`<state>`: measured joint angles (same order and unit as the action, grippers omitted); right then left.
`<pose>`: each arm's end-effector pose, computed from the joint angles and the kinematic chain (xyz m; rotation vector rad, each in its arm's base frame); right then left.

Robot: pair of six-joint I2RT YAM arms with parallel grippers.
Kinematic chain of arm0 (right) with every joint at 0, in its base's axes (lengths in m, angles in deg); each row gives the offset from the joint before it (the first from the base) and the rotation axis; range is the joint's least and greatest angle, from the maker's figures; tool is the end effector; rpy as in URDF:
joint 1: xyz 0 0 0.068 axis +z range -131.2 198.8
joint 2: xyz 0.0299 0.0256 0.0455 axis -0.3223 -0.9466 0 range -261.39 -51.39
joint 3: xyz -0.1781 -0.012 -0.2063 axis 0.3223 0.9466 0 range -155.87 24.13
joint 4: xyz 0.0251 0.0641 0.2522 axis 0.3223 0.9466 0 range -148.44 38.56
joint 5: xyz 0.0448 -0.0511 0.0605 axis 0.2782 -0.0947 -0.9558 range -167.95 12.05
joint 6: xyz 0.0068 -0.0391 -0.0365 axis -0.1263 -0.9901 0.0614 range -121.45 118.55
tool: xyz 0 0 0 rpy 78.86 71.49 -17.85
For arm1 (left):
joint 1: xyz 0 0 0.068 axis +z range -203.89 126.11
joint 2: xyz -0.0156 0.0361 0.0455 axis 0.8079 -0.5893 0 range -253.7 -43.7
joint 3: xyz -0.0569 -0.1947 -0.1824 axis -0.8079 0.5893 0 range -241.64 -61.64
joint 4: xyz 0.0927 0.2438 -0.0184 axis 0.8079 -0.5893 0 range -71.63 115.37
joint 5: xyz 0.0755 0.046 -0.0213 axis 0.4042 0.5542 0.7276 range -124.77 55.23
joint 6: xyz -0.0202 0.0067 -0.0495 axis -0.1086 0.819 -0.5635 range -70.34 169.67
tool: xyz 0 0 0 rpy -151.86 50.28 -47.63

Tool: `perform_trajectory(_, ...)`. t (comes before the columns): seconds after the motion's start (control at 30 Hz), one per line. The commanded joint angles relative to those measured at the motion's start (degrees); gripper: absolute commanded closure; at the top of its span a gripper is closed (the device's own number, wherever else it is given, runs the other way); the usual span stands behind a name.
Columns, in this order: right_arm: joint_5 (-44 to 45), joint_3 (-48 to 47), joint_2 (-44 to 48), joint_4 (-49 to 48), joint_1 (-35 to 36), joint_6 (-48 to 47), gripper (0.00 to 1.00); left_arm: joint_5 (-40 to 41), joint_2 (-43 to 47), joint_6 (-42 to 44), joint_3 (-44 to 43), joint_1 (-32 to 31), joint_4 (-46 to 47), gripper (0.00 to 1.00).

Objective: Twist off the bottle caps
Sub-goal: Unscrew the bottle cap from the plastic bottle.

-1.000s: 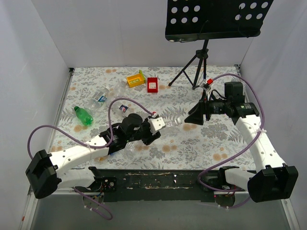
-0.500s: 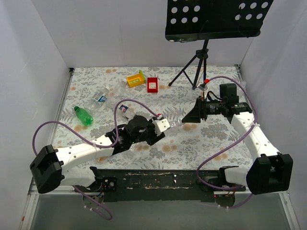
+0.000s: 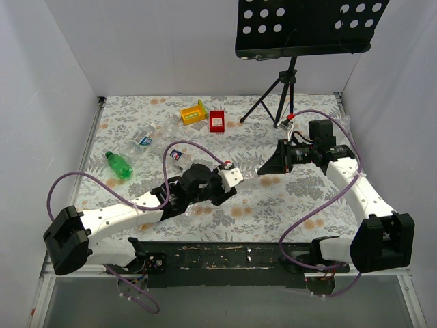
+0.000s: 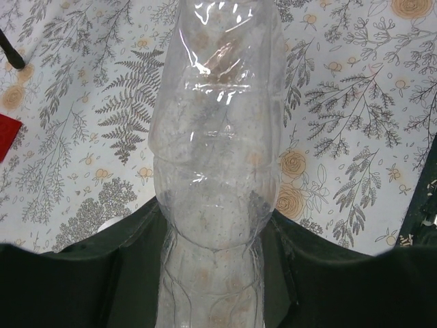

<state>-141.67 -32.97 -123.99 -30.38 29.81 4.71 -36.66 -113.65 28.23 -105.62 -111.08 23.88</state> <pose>0.2475 0.0806 0.2960 -0.6531 2.0897 1.4354 0.1471 -0.2303 0.2576 0.6865 2.0581 -0.8622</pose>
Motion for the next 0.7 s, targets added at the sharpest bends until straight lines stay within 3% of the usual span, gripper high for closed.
perform_trajectory(0.0,-2.7,-0.4,0.1,-1.1,0.3,-1.0,0.86,0.9,0.4,0.5,-1.7,-0.3,1.1,1.00)
perform_trajectory(0.17,-4.9,-1.1,1.1,0.8,0.4,-6.0,0.96,-0.3,2.7,0.9,-0.1,-0.3,1.1,1.00)
perform_trajectory(0.33,-9.8,-5.0,0.8,11.6,0.7,-28.1,0.99,-7.8,6.3,-1.0,1.3,1.0,0.1,1.00)
perform_trajectory(0.47,-9.8,-9.5,-0.6,22.0,1.6,-44.5,0.99,-19.6,8.3,-3.3,2.4,4.1,-1.2,1.00)
perform_trajectory(0.67,-10.3,-15.0,-2.6,44.2,2.2,-81.7,0.99,-45.2,6.1,-6.7,-0.1,13.0,-5.6,1.00)
